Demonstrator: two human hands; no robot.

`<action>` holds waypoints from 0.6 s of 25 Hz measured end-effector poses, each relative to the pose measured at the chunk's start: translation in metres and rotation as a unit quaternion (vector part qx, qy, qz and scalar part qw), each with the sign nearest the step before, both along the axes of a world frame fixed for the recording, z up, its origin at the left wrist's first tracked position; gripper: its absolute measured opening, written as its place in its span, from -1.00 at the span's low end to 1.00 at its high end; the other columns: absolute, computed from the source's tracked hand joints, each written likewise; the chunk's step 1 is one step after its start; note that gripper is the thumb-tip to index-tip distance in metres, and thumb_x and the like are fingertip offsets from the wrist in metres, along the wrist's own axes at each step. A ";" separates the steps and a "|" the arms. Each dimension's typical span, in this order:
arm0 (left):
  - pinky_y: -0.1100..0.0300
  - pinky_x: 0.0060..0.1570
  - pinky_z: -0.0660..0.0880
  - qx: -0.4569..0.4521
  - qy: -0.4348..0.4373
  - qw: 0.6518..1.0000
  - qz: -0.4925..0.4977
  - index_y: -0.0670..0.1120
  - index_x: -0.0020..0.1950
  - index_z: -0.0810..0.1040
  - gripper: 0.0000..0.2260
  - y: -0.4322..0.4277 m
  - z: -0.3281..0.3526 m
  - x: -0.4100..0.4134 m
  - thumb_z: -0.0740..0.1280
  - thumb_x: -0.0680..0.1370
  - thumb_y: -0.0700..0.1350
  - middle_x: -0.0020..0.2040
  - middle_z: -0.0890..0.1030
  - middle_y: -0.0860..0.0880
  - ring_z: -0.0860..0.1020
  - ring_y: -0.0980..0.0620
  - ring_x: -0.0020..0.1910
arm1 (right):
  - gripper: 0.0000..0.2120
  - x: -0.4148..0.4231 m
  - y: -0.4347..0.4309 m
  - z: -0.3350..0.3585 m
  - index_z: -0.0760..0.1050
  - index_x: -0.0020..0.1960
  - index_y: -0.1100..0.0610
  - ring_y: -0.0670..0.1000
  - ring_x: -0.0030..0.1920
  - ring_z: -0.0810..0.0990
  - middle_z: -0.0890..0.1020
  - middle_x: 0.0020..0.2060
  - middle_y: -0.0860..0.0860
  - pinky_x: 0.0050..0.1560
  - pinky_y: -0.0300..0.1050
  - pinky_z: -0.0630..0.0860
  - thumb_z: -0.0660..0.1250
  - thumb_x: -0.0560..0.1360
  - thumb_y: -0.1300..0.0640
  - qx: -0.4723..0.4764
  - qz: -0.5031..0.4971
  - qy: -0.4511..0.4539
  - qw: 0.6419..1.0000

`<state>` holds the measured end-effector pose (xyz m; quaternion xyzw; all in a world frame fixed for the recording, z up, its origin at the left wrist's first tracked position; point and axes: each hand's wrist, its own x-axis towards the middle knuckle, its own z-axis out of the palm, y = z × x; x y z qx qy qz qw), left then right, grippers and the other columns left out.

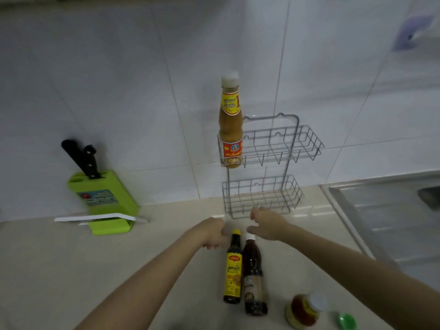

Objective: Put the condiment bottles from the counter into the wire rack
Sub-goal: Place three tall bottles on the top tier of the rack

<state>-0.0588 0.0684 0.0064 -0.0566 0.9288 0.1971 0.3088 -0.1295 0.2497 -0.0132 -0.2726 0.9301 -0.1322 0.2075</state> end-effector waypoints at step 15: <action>0.07 -0.10 0.44 0.066 0.067 0.988 0.119 -0.19 0.13 0.48 -0.61 0.023 -0.093 -0.031 0.44 0.42 0.00 0.11 0.60 -0.18 0.56 -0.17 0.07 | -0.71 -0.016 -0.024 -0.064 0.42 -0.04 0.27 0.19 -0.26 0.60 0.57 -0.23 0.18 -0.40 -0.10 0.51 0.23 0.53 0.01 0.059 -0.082 -0.226 0.969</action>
